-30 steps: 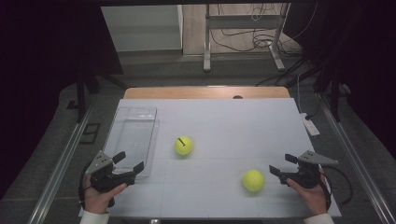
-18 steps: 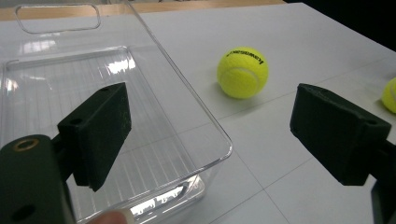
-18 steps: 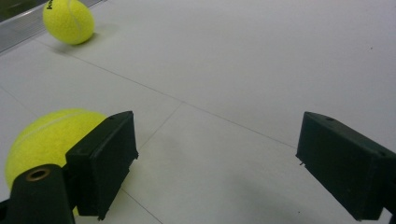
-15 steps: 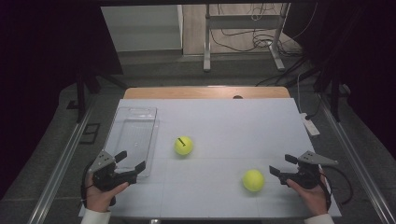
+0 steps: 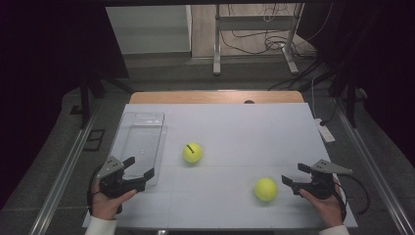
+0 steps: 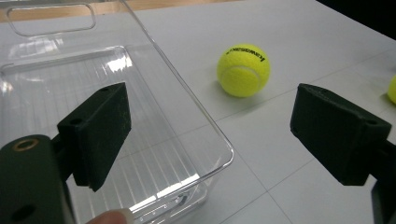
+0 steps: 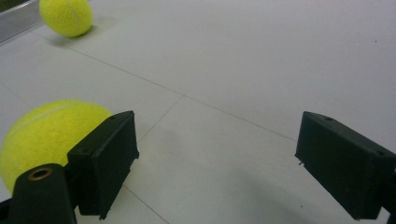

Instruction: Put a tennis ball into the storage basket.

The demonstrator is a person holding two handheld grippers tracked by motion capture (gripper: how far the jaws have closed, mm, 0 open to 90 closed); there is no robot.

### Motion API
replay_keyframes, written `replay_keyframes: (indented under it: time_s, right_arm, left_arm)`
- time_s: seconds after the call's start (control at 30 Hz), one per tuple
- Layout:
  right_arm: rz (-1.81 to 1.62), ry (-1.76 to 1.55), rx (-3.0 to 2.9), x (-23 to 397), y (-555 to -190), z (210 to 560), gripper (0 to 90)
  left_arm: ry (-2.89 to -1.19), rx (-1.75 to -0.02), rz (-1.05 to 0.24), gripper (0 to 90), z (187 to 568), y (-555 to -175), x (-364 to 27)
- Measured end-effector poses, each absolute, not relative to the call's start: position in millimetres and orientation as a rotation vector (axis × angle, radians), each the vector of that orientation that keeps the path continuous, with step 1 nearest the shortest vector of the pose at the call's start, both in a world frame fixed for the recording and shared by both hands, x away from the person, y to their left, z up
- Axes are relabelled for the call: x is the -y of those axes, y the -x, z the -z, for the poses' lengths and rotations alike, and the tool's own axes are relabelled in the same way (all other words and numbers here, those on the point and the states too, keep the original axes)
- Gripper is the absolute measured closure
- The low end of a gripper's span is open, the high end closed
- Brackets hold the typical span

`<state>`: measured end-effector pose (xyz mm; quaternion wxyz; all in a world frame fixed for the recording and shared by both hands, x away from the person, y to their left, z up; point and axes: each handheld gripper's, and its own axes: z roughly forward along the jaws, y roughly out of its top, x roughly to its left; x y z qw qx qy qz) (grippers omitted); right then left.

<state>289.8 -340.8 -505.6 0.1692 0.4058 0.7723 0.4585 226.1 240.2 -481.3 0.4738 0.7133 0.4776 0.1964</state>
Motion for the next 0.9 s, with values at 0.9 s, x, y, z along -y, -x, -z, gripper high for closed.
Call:
replay_keyframes:
  time_s: [0.9]
  right_arm:
    - [-1.317,-1.153,-2.193,338.2,-293.6,506.7,13.1]
  left_arm:
    - [-1.768,-1.171,-0.479,13.5,462.1,-226.4,-225.7]
